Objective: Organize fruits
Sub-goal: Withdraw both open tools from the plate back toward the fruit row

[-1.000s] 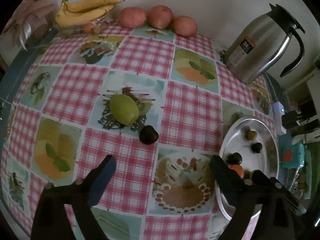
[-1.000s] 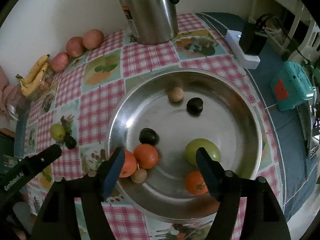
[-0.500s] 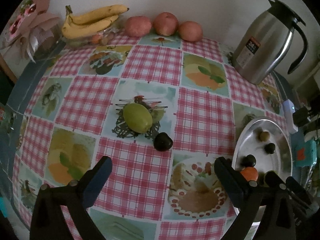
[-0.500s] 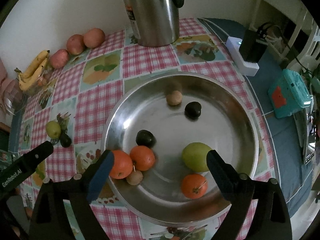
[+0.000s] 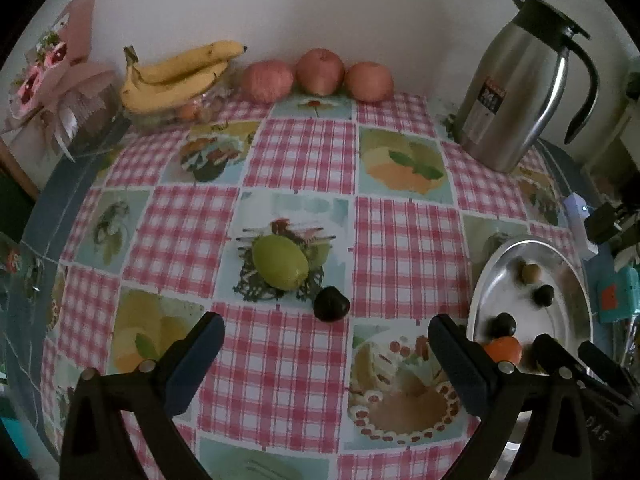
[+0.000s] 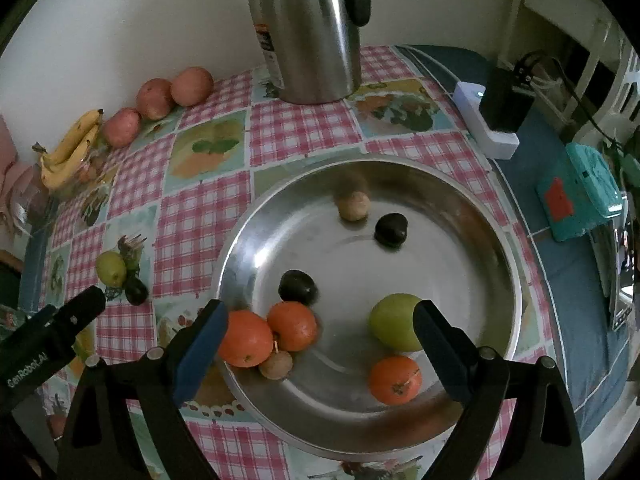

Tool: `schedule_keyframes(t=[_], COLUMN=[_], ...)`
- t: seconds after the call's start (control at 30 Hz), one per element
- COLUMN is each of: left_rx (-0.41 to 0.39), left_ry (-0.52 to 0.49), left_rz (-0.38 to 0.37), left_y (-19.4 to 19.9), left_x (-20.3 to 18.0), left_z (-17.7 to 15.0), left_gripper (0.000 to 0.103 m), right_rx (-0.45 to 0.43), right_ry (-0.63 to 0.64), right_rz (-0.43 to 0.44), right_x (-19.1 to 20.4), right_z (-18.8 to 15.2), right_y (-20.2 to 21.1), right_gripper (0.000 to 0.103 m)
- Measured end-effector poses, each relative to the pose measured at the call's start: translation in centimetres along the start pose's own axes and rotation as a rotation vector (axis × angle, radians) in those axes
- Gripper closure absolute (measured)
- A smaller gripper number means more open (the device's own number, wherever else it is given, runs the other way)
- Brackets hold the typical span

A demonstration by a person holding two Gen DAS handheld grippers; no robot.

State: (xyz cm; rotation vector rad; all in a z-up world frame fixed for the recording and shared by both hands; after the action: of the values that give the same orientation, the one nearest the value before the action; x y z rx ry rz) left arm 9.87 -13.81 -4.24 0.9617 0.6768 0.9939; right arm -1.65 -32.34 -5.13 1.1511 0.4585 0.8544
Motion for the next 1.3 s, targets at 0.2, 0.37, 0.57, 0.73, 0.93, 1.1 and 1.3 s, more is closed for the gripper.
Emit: schedule_keyframes(t=[0.2,0.37,0.57,0.73,0.93,1.1,1.3], left_rx=[-0.034,-0.021,-0.037,-0.037,-0.053,-0.063,-0.065], left_ry=[-0.007,0.004,-0.021,0.007,0.079,0.124,0.184], left_rz=[-0.002,0.01,0.104,0.144,0.165,0.175,0.159], left_y=[0.5,0.2,0.6,0.8,1.7,2.3,2.2], left_x=[0.4,1.6,4.2,7.3,11.0,13.1,14.9], left_z=[0.5,0.6,1.1,1.4,1.7,1.9,1.9], left_gripper=[0.0,0.0,0.0,0.0,0.0,0.0,0.0], right_rx=[0.006,0.023,0.038,0.047,0.055,0.056,0.044], right_ry=[-0.002,0.033,0.068,0.098,0.136,0.161,0.222], right_rz=[0.028,-0.003,-0.014,-0.013,0.002,0.039,0.07], right_x=[0.6,1.3,2.4,4.2,7.0,9.4,12.3], right_z=[0.0,-0.1,-0.2,-0.5,-0.9,-1.1,-1.3], right_y=[-0.2,-0.7,-1.1,-1.3,-1.5,-1.5,-1.5], right_gripper=[0.009,0.009,0.009,0.009,0.009,0.009,0.009])
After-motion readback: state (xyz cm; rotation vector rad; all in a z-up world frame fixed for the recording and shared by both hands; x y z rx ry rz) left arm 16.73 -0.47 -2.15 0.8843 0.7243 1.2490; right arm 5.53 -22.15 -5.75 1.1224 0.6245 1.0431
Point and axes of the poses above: each gripper's, at about its wrist camera, not at the fingertips, and y roughly against the way its jaws point, x to its left, z to its top, the point moved 5 cm from there along -y, roughly the way its jaws point
